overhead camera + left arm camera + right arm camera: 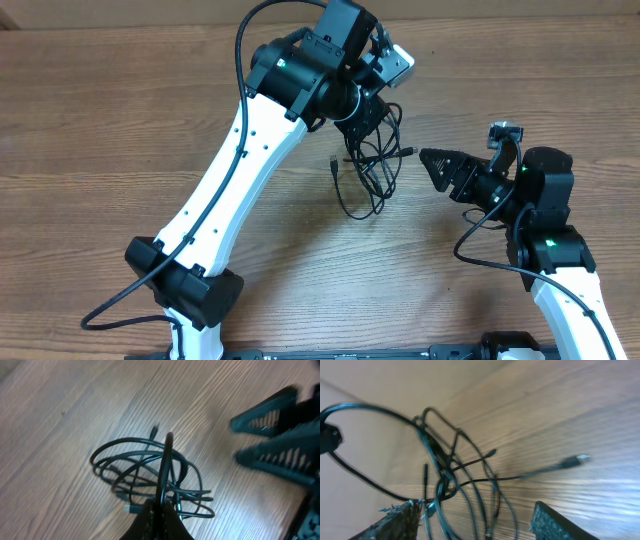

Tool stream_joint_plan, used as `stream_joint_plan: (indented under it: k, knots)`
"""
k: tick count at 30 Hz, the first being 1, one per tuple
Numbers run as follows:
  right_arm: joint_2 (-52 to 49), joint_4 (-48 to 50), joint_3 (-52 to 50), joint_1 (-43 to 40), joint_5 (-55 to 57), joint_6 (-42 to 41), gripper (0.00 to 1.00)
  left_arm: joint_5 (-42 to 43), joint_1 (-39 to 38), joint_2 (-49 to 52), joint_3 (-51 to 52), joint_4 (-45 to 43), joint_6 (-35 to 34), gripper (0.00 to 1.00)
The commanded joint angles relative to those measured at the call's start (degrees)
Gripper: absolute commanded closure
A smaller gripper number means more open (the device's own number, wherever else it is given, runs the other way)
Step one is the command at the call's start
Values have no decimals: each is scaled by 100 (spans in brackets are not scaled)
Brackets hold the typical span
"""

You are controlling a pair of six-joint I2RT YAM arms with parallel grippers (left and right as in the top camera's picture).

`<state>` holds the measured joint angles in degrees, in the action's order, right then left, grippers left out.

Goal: Untangle cables

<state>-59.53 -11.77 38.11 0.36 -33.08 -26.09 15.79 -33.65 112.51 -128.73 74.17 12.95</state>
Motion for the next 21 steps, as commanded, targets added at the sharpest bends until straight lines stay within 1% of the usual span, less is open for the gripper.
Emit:
stream_joint_plan:
  k: [1, 5, 6, 7, 10, 12, 15, 17, 21]
  knots:
    - [26, 337, 37, -11, -944, 111, 27, 424, 15, -533, -382, -63, -142, 96]
    - [26, 529, 37, -11, -1410, 223, 25, 608, 15, -785, -387, -280, -142, 96]
    - [26, 551, 37, -11, -1598, 459, 23, 885, 13, -896, -387, -529, -142, 96]
    - [26, 549, 37, -11, -1633, 549, 23, 1086, 13, -938, -387, -669, -142, 96]
    - [24, 546, 37, -11, -1611, 557, 23, 1735, 15, -1025, -387, -1069, -142, 96]
    - [24, 522, 37, -11, -1530, 557, 24, 2107, 15, -1043, -387, -1259, -144, 96]
    - [24, 334, 37, -11, -1102, 555, 36, 2557, 15, -1043, -387, -1375, -142, 96]
    - [24, 2, 37, -11, -472, 555, 43, 2741, 15, -1043, -387, -1405, -142, 96]
    - [24, -551, 37, -11, 752, 494, 43, 2771, 33, -1054, -387, -1414, -142, 96]
